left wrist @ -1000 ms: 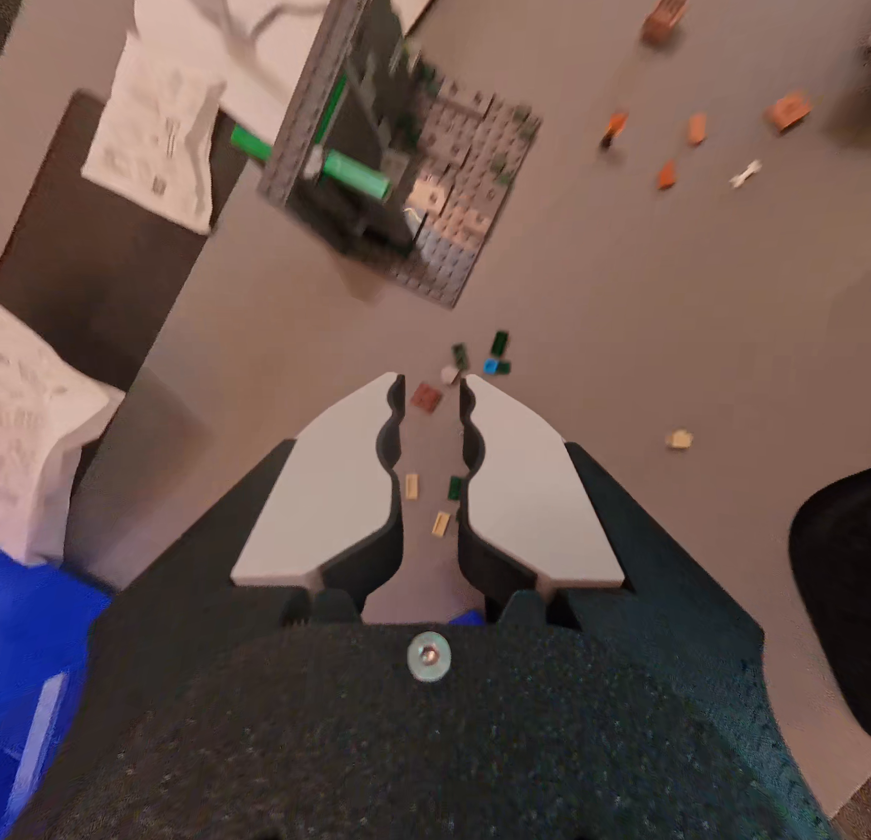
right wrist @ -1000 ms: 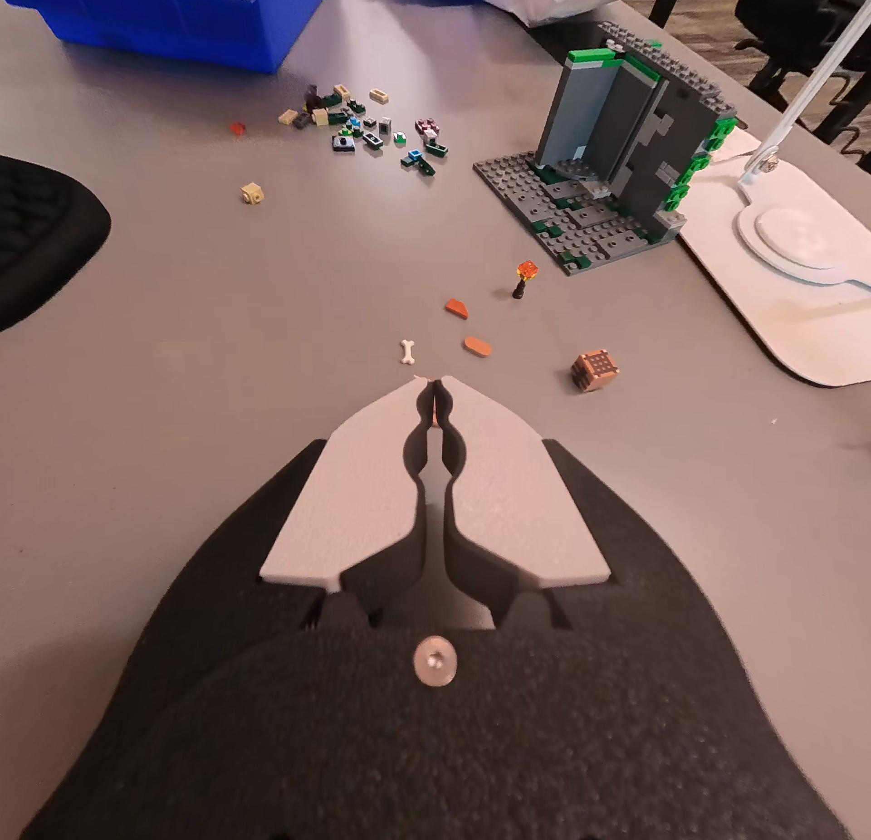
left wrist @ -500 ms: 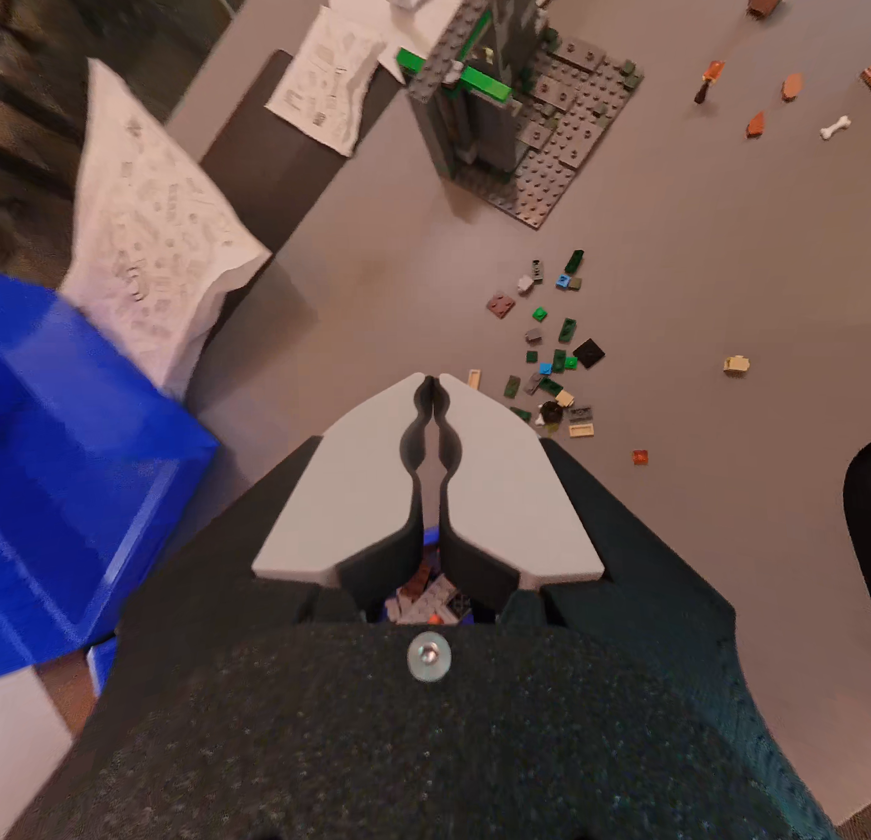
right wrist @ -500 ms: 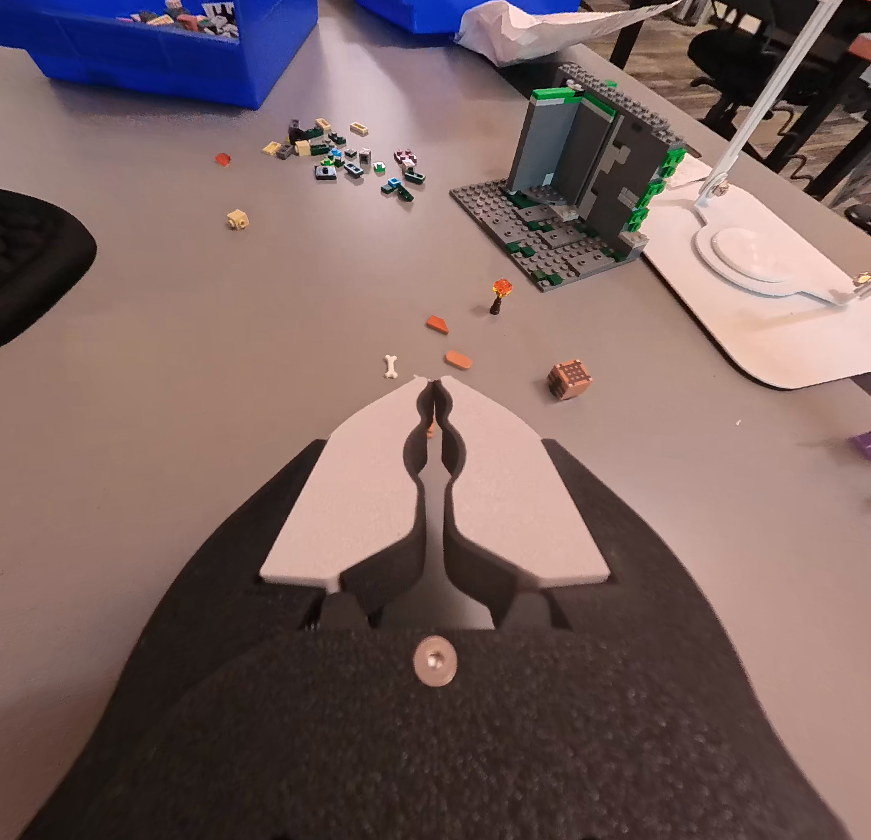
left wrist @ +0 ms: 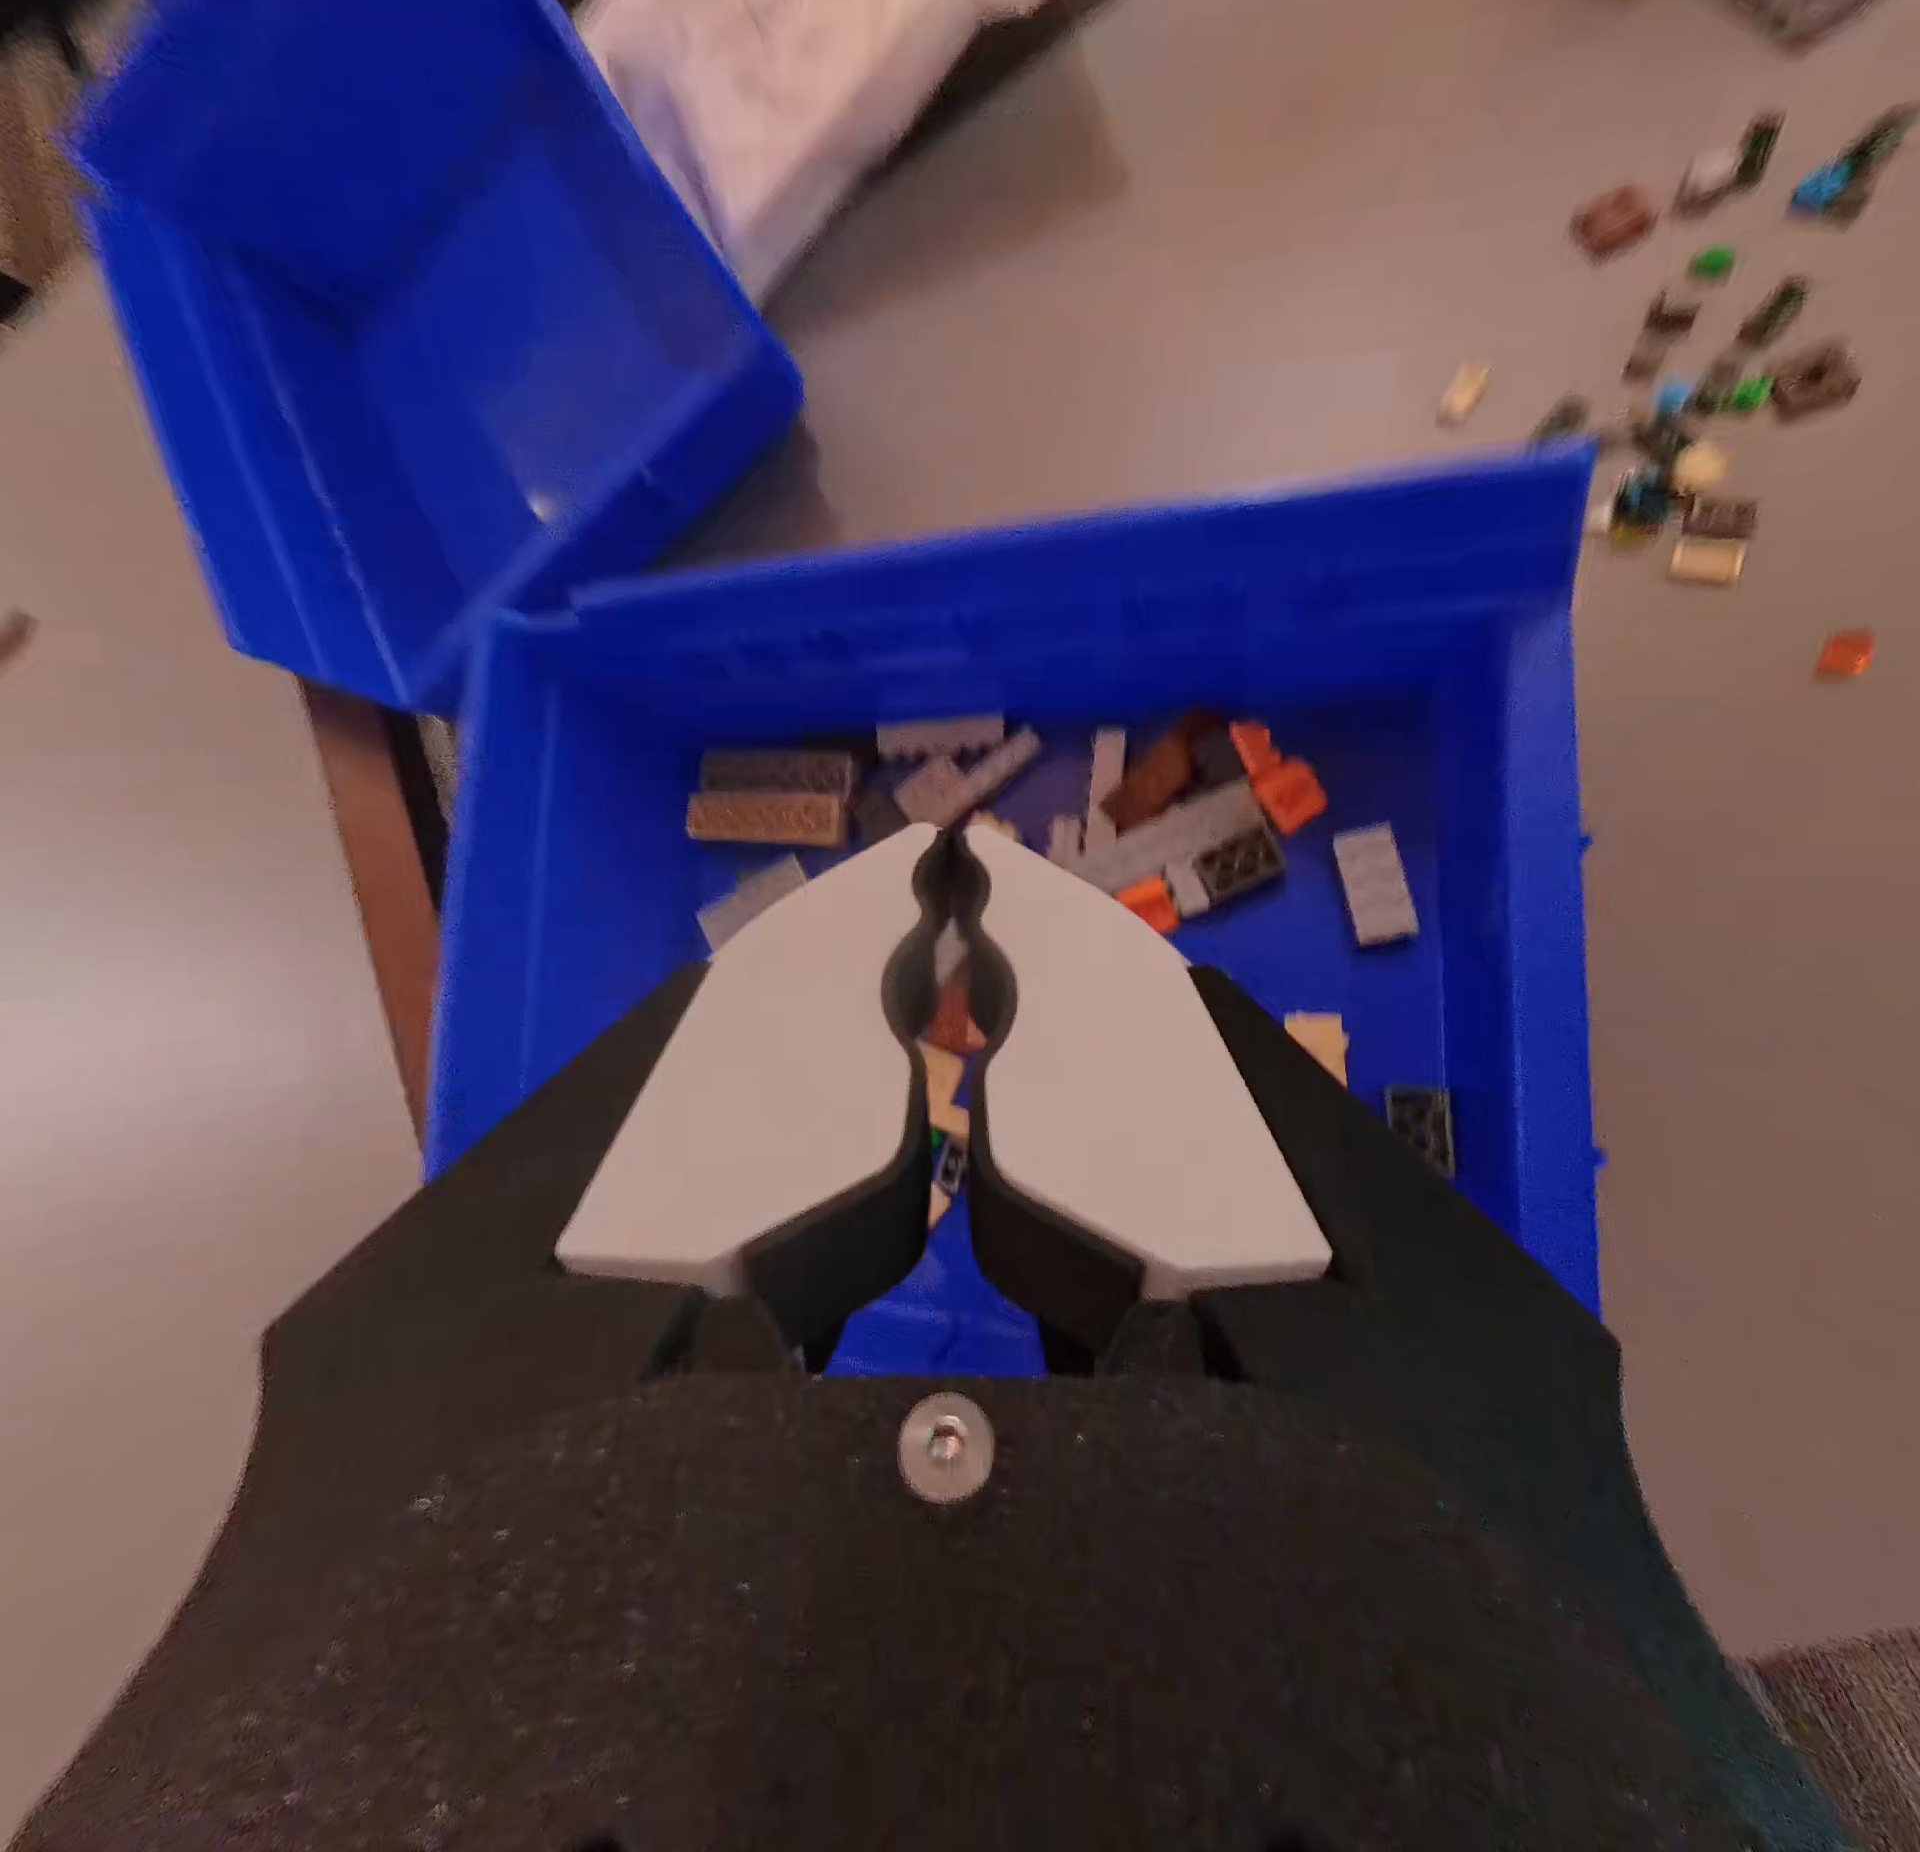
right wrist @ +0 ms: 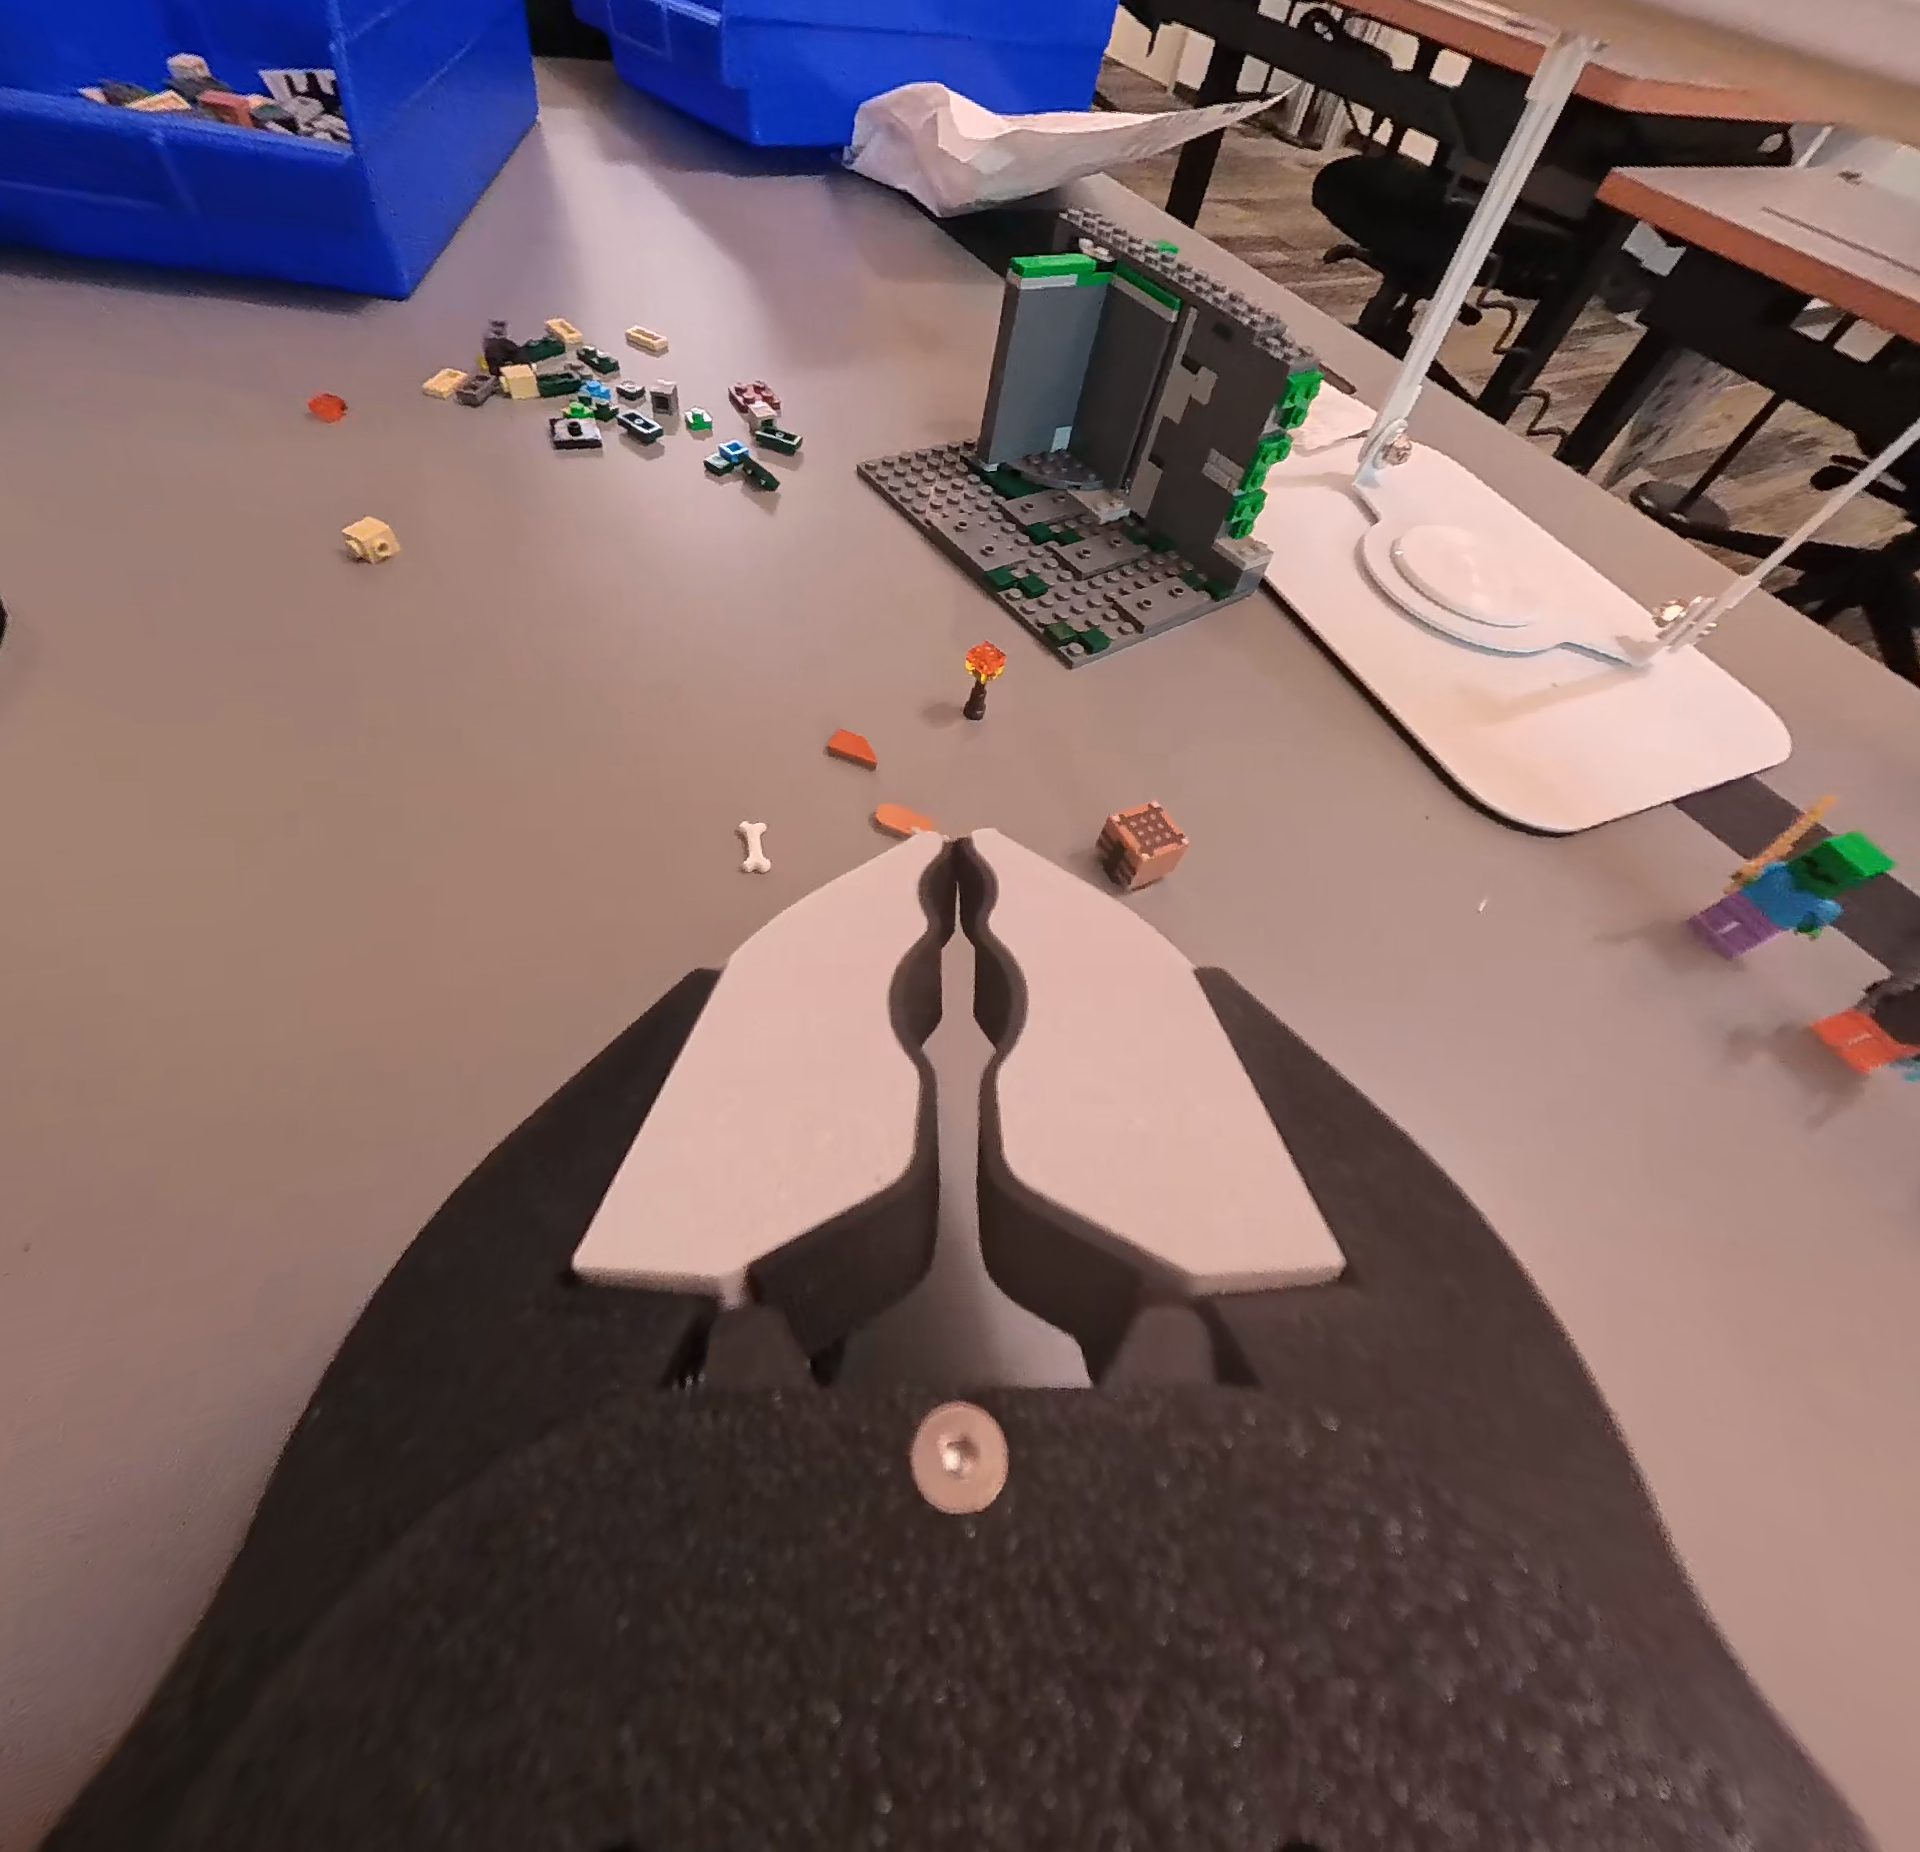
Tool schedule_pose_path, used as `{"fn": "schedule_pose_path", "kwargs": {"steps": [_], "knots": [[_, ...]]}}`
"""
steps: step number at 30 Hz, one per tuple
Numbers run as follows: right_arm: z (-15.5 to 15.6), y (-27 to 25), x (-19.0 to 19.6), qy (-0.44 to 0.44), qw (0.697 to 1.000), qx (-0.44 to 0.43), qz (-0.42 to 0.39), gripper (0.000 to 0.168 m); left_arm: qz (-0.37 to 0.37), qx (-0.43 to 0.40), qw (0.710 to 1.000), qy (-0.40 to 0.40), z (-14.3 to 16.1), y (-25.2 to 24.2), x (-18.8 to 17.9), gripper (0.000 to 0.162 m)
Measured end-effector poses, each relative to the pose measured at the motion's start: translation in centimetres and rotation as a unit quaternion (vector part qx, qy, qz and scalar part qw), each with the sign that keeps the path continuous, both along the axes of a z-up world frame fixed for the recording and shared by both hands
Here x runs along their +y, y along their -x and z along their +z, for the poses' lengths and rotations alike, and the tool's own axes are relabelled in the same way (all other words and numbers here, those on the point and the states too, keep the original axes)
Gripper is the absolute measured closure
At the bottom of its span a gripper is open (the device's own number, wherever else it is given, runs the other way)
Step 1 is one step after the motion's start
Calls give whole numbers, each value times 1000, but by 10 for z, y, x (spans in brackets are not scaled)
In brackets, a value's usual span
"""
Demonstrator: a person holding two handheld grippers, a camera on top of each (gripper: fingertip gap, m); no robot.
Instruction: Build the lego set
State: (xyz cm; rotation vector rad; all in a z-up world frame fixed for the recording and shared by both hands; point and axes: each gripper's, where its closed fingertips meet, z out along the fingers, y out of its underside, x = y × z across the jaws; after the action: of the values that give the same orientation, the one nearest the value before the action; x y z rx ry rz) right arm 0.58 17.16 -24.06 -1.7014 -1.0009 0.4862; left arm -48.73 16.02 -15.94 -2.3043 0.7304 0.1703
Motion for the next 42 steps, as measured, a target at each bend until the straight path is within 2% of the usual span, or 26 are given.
{"fn": "schedule_pose_path", "kwargs": {"steps": [2,6,10,17,19,23,27,33,38,42], "knots": [[1,-1,2,-2,1000,0,-7,168,-5,11,999,41,-22,12,-8,162],[-1,-4,6,2,1000,-7,-22,168,-30,41,989,136,-63,28,-20,151],[-1,-8,9,6,999,-5,-39,168,-35,70,974,214,-89,45,-25,144],[-2,-12,11,10,998,0,-54,168,-55,92,945,308,-120,55,-28,136],[-3,-13,12,13,998,2,-55,168,-56,83,943,317,-123,53,-26,143],[-5,-14,13,16,998,5,-56,168,-56,84,939,330,-127,54,-26,146],[-4,-16,13,16,998,9,-56,168,-57,100,956,270,-112,52,-16,149],[2,-12,10,12,999,23,-47,168,-97,133,983,82,-56,-2,-5,149],[17,5,0,26,998,62,-13,168,-170,161,969,-75,-17,-92,-9,149],[27,28,-14,65,994,89,19,164,-225,166,943,-178,-7,-172,-11,149]]}}
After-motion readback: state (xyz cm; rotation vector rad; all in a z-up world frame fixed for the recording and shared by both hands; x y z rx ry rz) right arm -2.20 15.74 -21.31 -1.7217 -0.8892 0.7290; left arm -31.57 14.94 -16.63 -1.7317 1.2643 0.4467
